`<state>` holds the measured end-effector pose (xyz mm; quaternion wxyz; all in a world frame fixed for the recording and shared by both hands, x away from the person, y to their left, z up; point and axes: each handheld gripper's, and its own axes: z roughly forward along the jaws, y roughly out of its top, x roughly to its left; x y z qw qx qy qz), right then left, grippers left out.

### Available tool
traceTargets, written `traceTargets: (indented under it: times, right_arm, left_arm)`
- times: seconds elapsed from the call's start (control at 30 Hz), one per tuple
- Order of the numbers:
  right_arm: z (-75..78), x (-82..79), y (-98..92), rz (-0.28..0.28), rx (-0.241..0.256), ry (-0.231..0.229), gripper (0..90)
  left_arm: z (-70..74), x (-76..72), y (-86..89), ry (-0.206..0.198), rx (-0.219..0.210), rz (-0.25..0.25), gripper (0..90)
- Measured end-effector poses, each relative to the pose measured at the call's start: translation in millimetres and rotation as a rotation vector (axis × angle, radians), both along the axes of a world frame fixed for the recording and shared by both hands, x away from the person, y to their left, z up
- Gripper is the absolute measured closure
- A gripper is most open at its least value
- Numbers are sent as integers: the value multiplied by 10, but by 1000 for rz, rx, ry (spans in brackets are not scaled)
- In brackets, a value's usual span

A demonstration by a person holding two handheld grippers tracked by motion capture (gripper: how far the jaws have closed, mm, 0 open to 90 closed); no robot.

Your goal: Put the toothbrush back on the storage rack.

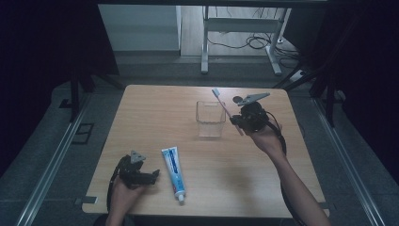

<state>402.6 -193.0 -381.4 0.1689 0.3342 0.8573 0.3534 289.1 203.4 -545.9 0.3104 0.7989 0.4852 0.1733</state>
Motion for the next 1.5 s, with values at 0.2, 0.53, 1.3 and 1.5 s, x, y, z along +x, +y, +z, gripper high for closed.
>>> traceTargets:
  times: [0.2,0.53,1.3,1.5]
  right_arm:
    - [2,81,75,6,24,-19,834]
    - [-32,227,139,-2,78,-26,834]
    - [-102,504,305,-37,167,-62,834]
    - [-149,579,389,-40,174,-62,834]
  left_arm:
    - [0,-2,-2,1,-2,2,7]
    - [0,-2,-2,1,-1,3,7]
    - [0,-2,-2,1,-2,3,7]
    - [0,-2,-2,1,-2,2,7]
